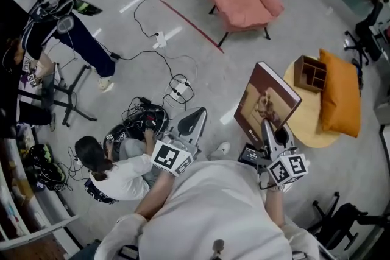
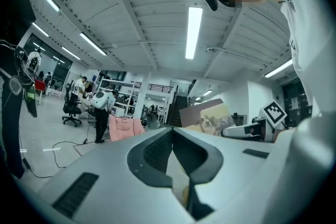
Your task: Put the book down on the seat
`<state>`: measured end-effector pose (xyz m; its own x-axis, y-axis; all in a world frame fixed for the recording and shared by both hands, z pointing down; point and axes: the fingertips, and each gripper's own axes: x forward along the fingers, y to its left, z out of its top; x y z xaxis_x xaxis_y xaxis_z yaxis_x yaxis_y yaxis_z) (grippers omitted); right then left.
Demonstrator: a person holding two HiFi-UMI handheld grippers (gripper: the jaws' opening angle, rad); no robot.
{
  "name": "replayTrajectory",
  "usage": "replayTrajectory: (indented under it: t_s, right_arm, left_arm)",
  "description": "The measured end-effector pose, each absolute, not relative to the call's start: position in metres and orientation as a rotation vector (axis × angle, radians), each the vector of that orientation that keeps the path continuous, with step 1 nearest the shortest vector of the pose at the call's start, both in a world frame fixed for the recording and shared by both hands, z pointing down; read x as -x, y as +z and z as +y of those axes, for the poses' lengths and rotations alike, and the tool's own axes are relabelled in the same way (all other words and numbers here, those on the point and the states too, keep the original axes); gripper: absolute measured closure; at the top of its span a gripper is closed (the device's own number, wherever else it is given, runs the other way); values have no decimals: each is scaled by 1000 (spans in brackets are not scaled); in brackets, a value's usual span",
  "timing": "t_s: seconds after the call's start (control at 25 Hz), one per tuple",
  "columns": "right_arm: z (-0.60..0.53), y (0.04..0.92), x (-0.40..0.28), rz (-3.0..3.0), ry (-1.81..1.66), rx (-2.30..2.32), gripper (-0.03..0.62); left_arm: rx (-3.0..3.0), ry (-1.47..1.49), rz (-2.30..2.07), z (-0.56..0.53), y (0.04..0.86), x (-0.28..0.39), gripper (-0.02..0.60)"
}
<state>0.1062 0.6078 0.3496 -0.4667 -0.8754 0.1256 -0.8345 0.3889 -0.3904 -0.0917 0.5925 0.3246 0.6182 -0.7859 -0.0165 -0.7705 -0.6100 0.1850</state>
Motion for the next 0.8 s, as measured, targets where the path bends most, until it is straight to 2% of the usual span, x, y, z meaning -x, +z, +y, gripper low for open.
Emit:
replayTrajectory:
  t_s: [0.44,0.8]
  right_arm:
    - [560,349,-103,2512,-654,1567,441]
    - [468,361,-67,2484,-694,1661,441]
  left_arm:
    - [-2677,-132,-1318,538,320,102,574]
    - [-2680,-120,-1241,433,334,141,574]
